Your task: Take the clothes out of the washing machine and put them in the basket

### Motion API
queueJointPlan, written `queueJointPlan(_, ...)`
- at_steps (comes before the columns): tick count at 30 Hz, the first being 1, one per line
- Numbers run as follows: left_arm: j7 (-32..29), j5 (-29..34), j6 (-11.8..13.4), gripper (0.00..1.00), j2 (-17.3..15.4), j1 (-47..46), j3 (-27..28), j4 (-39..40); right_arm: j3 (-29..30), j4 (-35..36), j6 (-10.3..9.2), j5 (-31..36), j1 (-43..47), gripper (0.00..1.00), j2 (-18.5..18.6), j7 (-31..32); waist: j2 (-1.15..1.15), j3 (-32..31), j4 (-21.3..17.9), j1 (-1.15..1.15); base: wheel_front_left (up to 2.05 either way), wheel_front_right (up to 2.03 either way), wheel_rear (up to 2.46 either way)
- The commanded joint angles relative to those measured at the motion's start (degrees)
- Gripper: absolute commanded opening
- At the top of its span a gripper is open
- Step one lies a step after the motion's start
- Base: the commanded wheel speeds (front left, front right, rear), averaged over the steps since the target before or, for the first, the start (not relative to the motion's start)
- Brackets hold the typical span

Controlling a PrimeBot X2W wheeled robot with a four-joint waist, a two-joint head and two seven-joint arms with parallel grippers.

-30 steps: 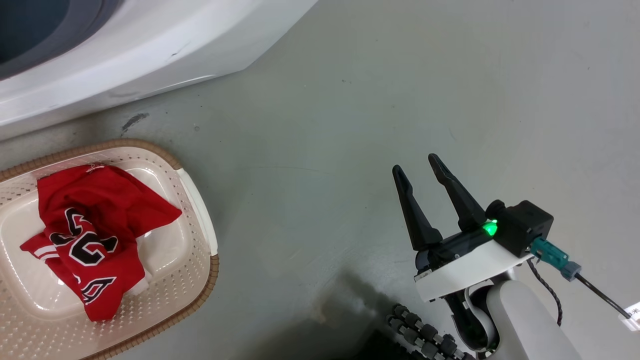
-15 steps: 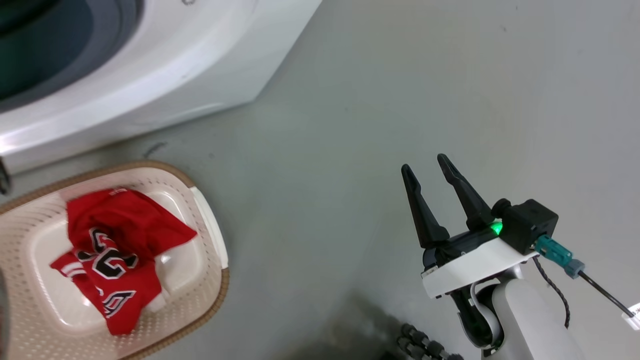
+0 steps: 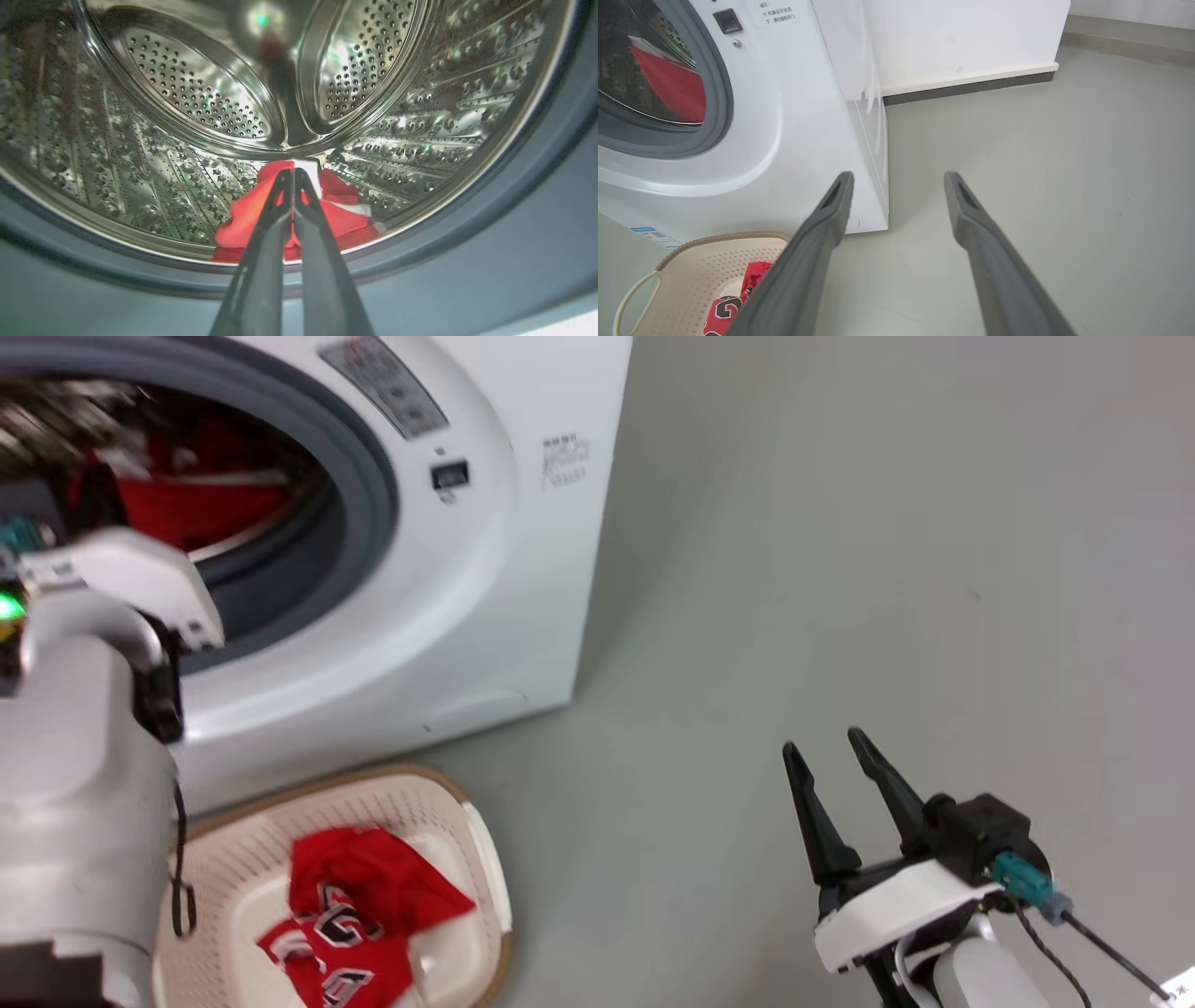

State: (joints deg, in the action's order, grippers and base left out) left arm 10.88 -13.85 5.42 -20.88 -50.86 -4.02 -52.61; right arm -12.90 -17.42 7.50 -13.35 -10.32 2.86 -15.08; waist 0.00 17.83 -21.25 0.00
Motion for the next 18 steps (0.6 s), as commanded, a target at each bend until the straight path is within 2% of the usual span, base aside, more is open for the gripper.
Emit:
queueJointPlan(1, 1.0, -0.7, -0.3, 0.0, 0.5, 1.5, 0.3, -0.1, 0.1, -0.3, -0.03, 0.4, 0.9, 1.0, 0.0, -0.1, 0.0, -5.2, 2.8, 0.0, 0.0, 0.0, 0.0)
queueJointPlan(4, 3.0, -1.6, -0.9, 0.0, 2.2, 4.9, 0.6, 0.3, 0.9, -0.5, -0.03, 1.0, 2.5, 1.0, 0.0, 0.3, 0.0, -8.2, 4.3, 0.0, 0.0, 0.0, 0.0)
queueJointPlan(5, 4.0, -2.5, -1.1, 0.0, 3.8, 8.4, 1.1, 2.2, 1.7, -0.2, -0.03, 2.0, 3.8, 1.0, 0.0, 0.9, 0.0, -10.7, 5.9, 0.0, 0.0, 0.0, 0.0)
queueJointPlan(8, 4.3, -2.6, -1.5, 0.0, 5.2, 11.9, 1.2, 5.1, 2.1, 0.4, -0.02, 2.6, 5.2, 1.0, 0.0, 1.7, 0.0, -12.9, 7.6, 0.0, 0.0, 0.0, 0.0)
queueJointPlan(18, 4.4, -0.4, -1.9, 0.0, 8.6, 22.9, 1.8, 26.8, 3.8, 4.0, -0.02, 3.6, 9.3, 1.0, 0.0, 4.3, 0.0, -16.3, 12.0, 0.0, 0.0, 0.0, 0.0)
